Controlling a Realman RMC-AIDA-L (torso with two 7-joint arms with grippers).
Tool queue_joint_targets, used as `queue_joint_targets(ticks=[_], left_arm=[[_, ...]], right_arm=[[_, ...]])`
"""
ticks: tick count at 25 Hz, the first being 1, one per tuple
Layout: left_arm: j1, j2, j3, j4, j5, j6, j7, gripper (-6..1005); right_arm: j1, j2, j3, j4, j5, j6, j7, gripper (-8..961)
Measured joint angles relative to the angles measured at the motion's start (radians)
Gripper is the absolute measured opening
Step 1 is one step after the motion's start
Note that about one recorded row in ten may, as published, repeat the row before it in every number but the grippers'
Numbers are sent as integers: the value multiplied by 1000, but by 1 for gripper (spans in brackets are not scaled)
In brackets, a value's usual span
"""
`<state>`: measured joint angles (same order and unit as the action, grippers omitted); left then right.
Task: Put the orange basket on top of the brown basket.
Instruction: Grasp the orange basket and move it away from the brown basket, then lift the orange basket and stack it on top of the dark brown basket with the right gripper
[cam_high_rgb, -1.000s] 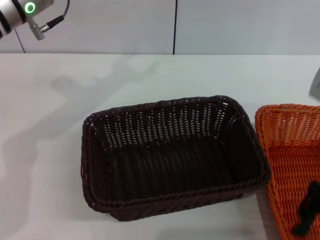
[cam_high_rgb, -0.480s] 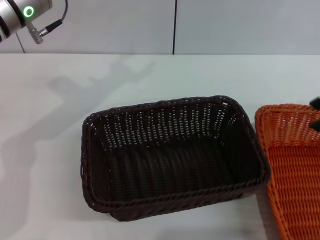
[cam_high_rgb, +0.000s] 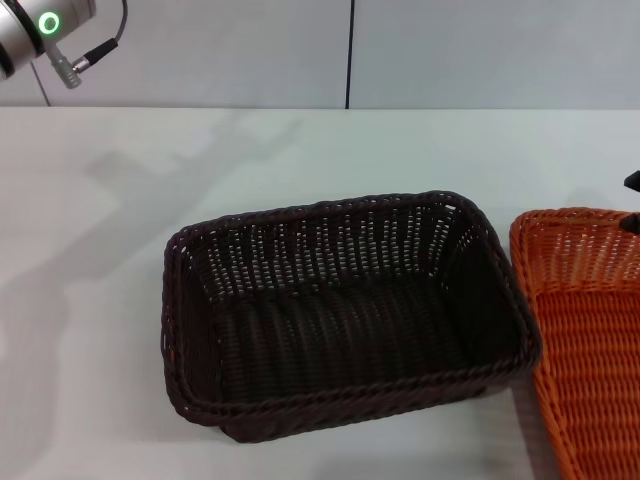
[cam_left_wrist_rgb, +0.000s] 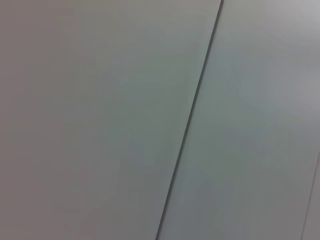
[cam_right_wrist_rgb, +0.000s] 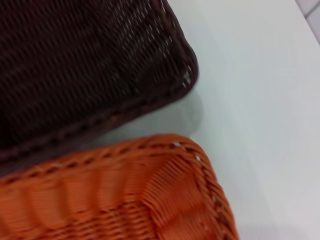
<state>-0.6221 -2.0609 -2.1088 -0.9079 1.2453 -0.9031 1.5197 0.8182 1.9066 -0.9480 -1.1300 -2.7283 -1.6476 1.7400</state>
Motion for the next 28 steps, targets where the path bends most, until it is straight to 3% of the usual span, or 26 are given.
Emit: queue_joint_targets(ticks=[16, 24, 25, 28], left_arm=[[-32, 0, 0, 26, -1, 18, 1, 861], [-48, 2, 0, 48, -1, 36, 1, 861], [-48, 2, 0, 49, -1, 42, 1, 861], [-48, 2, 0, 49, 0, 51, 1, 861]], right_arm=[[38, 2, -51, 246, -8, 211, -75, 475], [45, 2, -43, 293, -7, 209, -109, 474], [36, -3, -35, 284, -9, 182, -108, 333], [20, -11, -12, 262, -9, 136, -107, 320]])
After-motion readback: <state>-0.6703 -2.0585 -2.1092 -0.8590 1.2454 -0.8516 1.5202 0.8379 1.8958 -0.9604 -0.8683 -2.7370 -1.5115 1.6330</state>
